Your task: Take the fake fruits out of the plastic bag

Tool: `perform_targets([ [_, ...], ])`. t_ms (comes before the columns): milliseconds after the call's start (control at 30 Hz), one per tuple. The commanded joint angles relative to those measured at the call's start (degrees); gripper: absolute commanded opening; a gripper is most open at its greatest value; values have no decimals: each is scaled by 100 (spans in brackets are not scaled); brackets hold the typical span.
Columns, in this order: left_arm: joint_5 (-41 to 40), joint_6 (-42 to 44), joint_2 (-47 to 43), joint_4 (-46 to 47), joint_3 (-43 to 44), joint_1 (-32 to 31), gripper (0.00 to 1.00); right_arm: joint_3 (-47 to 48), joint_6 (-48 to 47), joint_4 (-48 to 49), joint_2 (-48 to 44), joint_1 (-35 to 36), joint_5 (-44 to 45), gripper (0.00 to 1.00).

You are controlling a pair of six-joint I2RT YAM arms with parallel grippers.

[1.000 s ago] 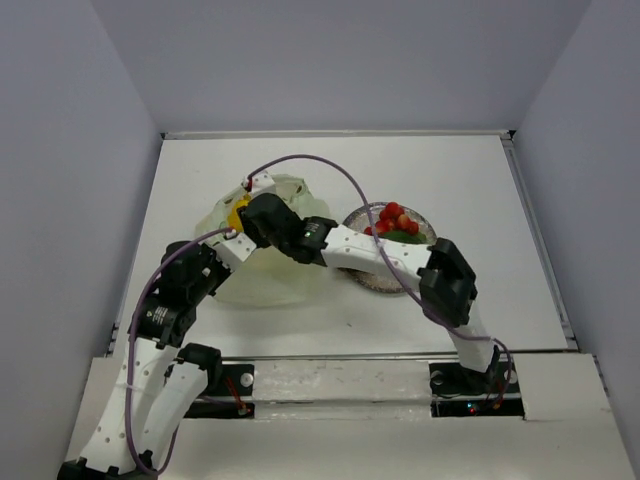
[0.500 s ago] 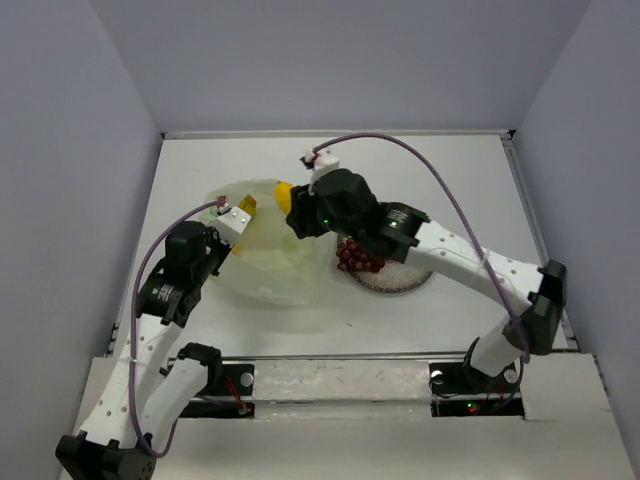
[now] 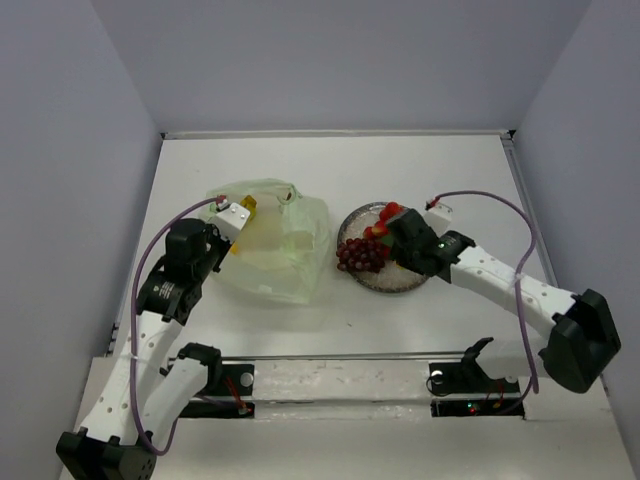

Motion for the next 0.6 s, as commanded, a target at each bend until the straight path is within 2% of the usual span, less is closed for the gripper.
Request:
perform_targets([
  [0, -97, 50, -96, 163, 226, -9, 1, -271, 1474, -366, 317, 31, 232, 10],
  [133, -71, 120, -166, 111, 244, -18, 1, -726, 2064, -235, 291, 31, 355, 24],
  [167, -80, 120, -183, 111, 244, -18, 1, -763, 2021, -43, 282, 31, 329, 39],
  [267, -89, 164, -184, 93, 244, -9, 1, -667, 1688, 65, 413, 31, 206, 58],
  [300, -89, 164, -192, 93, 244, -18, 1, -623, 1608, 56, 510, 31, 171, 70],
  [333, -89, 147, -184, 102, 235, -18, 1, -596, 1495, 56, 537, 31, 93, 75],
  [367, -71, 147, -175, 111, 235, -18, 1, -579, 1459, 56, 554, 31, 48, 87],
  [467, -54, 138, -140, 137, 244, -18, 1, -561, 1406, -23, 555, 31, -40, 98],
  [567, -19, 129, -113, 146, 261, -9, 2, -412, 1265, -163, 511, 31, -5, 100],
])
